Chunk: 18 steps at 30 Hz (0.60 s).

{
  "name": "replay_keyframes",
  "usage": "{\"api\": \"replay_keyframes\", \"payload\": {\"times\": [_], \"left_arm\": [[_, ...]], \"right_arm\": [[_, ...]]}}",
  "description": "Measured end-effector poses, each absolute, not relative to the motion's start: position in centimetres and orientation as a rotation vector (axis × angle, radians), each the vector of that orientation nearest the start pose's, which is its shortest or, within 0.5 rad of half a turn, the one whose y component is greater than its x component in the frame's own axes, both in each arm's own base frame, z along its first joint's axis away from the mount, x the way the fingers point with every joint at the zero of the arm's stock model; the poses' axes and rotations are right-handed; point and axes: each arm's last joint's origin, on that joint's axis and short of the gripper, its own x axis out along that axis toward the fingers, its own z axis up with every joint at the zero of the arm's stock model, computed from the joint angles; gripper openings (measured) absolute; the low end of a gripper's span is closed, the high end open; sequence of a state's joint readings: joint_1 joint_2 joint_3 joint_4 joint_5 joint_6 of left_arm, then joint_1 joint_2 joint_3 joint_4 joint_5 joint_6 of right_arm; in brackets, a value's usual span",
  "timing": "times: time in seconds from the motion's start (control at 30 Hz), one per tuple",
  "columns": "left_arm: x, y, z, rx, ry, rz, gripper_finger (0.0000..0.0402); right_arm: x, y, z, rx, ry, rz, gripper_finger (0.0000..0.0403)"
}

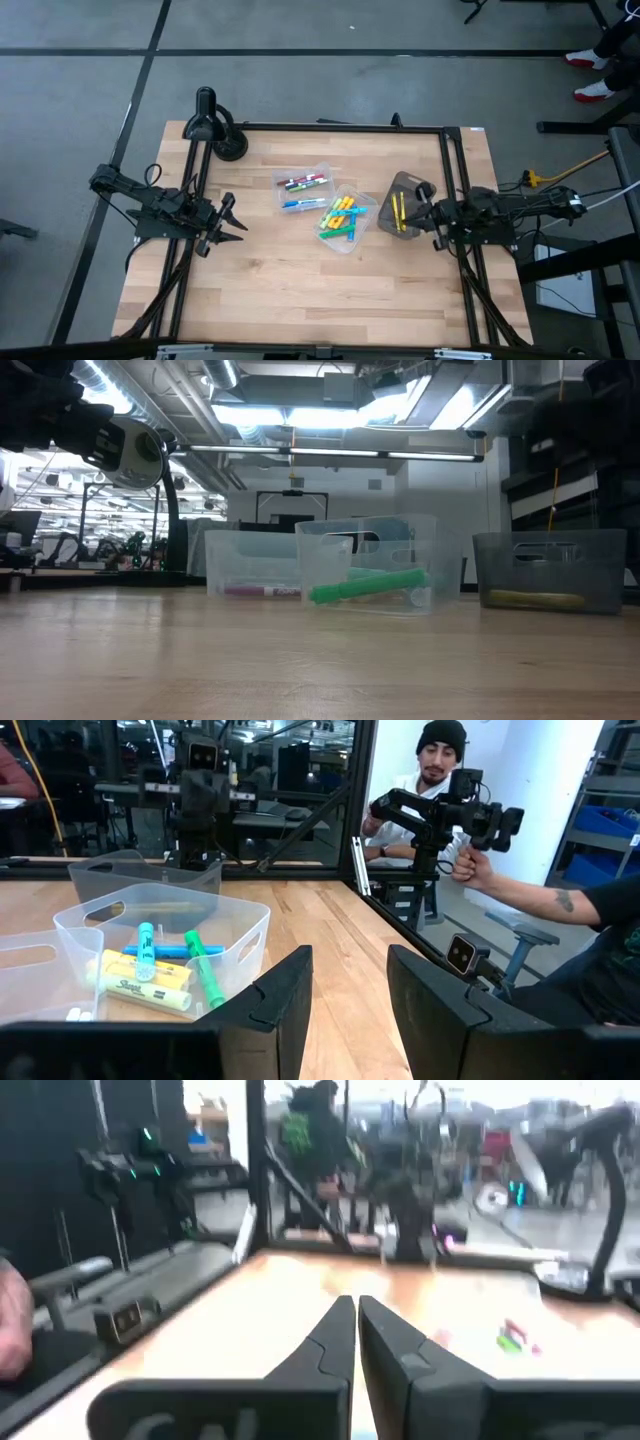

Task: Pick & Place Markers
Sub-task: Return to Home Position

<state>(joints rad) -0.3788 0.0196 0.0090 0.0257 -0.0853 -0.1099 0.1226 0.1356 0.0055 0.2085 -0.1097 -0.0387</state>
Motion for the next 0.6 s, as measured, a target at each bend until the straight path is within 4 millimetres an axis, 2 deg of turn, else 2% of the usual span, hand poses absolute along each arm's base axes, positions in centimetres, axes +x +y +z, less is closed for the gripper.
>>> {"api": "replay_keyframes", "payload": {"times": [0.33, 0.6], "left_arm": [[9.2, -3.4, 16.8, -0.113, 0.001, -0.294, 0.0127], [9.2, -3.4, 16.8, -0.113, 0.001, -0.294, 0.0128]], "right_arm": [[10.4, 1.1, 15.9, -0.050, 0.081, 0.180, 0.0019], [10.4, 0.6, 15.9, -0.081, 0.083, 0.121, 0.0019]]}}
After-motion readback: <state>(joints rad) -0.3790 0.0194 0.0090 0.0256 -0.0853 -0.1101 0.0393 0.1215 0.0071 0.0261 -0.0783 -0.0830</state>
